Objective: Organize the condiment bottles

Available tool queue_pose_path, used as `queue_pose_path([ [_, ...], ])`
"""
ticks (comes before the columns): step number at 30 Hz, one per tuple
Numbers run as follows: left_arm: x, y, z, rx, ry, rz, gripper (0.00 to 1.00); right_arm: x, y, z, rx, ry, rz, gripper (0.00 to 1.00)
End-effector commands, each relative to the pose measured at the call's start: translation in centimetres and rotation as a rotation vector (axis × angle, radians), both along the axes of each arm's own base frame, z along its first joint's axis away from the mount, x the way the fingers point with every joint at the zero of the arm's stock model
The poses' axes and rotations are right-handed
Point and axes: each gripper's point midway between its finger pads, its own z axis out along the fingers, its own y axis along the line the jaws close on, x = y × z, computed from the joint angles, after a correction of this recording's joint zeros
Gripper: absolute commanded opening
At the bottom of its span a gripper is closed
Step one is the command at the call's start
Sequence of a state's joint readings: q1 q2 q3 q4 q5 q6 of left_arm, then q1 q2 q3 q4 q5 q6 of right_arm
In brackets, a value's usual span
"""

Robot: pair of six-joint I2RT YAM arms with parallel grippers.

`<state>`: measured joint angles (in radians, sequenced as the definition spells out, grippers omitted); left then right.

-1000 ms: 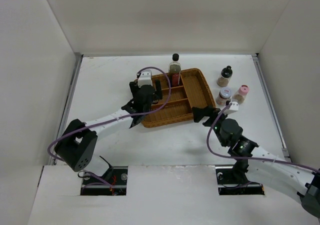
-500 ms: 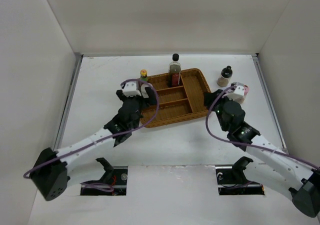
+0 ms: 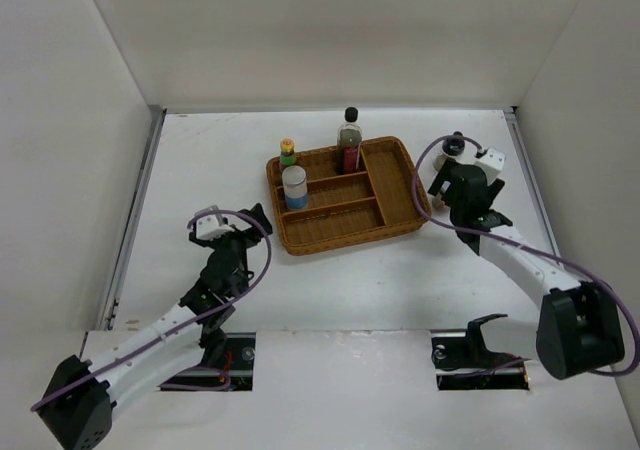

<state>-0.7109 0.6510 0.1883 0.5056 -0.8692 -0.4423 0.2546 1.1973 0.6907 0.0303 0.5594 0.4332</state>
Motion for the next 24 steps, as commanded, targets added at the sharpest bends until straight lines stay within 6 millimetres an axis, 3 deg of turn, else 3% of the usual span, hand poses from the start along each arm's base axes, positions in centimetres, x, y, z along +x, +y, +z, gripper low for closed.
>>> queue_pose_path([
  [1,0.2,0.4,-0.1,-0.113,-0.044,0.014,1.0,2.1,0.4,1.2,0.014,-0.007,0.043,1.0],
  [6,0.6,-0.2,-2.1,-0.134,-0.018,-0.026,1.0,3.8,-0.1,-0.5,0.023,0.044,0.039,1.0],
  [12,0.8,-0.5,-2.8,-0.152,-0.001,-0.044,1.0,5.8,-0.8,-2.7,0.044,0.082,0.033,1.0],
  [16,0.8,-0.2,-3.1,-0.157,0.004,-0.034,1.0,6.4,-0.8,-3.5,0.049,0.089,0.03,0.87],
  [20,0.8,-0.2,-3.1,-0.164,0.002,-0.038,1.0,6.6,-1.4,-0.2,0.028,-0.045,0.004,0.66],
  [24,0.8,-0.1,-3.2,-0.167,0.004,-0.033,1.0,5.5,-1.5,4.2,0.002,-0.157,-0.017,0.61],
])
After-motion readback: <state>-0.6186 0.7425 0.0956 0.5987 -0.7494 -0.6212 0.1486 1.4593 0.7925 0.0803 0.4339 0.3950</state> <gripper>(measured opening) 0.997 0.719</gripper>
